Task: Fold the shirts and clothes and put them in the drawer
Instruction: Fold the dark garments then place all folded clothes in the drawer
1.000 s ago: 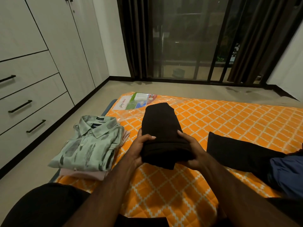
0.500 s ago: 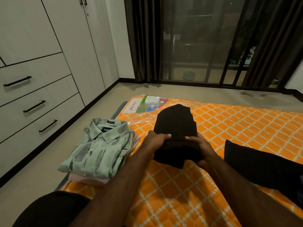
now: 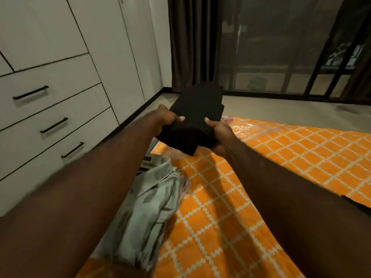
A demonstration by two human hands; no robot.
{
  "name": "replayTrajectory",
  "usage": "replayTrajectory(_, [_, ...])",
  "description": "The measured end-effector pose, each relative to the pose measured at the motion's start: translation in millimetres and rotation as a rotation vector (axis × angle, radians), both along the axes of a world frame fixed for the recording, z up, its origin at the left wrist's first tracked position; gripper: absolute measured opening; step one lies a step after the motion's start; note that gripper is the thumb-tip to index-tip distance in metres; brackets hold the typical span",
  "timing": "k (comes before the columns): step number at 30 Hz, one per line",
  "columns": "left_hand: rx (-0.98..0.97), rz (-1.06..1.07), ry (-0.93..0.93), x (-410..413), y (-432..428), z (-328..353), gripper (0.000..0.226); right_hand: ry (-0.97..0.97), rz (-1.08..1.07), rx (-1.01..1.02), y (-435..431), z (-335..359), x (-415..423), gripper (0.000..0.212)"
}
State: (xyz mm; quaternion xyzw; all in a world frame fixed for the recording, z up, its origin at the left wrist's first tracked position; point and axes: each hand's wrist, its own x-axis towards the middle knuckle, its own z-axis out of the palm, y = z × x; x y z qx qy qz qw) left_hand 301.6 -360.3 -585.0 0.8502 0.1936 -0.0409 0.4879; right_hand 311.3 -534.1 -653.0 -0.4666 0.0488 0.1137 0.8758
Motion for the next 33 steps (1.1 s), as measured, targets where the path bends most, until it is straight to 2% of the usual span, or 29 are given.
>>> replayTrajectory(2, [0.149, -0.056, 0.101, 9.2, 17.3, -15.3, 0.094, 0.125, 0.087, -0.165, 15.8, -16.2, 13.1, 0.034])
replayTrajectory(5, [0.486, -0.353, 0.36, 14.3, 22.4, -56.9, 0.091, 0.319, 0.22, -0.573, 19.5, -48.1, 19.0, 0.033])
replayTrajectory(8, [0.637, -0.502, 0.498, 21.4, 15.8, -81.5, 0.081, 0.36, 0.204, -0.585, 14.0, -63.2, 21.3, 0.033])
replayTrajectory(11, [0.741, -0.523, 0.466, 21.0, 9.5, -66.2, 0.075, 0.374, 0.237, -0.555, 3.3, -52.0, 18.5, 0.033])
replayTrajectory(13, [0.815, -0.506, 0.412, 19.1, 5.9, -57.8, 0.071, 0.358, 0.262, -0.666, -3.9, -39.8, 10.8, 0.036])
replayTrajectory(17, [0.961, -0.372, 0.184, -11.3, -25.3, -39.3, 0.055, 0.286, 0.252, -0.879, -32.8, -21.1, -26.4, 0.042])
replayTrajectory(20, [0.912, -0.417, -0.019, -52.2, -75.2, -35.0, 0.047, 0.2, 0.229, -1.004, -66.0, -9.0, -72.5, 0.035])
replayTrajectory(24, [0.675, -0.497, -0.182, -119.7, -152.2, -64.6, 0.043, 0.09, 0.2, -1.25, -116.2, 7.3, -139.8, 0.024])
replayTrajectory(26, [0.547, -0.531, -0.21, -157.3, -192.2, -91.3, 0.04, 0.022, 0.22, -1.471, -146.7, 15.3, -168.3, 0.024])
replayTrajectory(28, [0.469, -0.605, -0.176, -195.5, -225.2, -118.8, 0.048, -0.036, 0.253, -1.739, -177.4, 17.5, -196.0, 0.03])
replayTrajectory(31, [0.468, -0.728, -0.147, -247.4, -261.2, -149.3, 0.06, 0.017, 0.211, -1.934, -234.0, 5.9, -238.3, 0.037])
replayTrajectory(33, [0.529, -0.758, -0.191, -267.7, -275.1, -160.7, 0.059, 0.153, 0.18, -2.022, -268.8, -9.0, -257.0, 0.044])
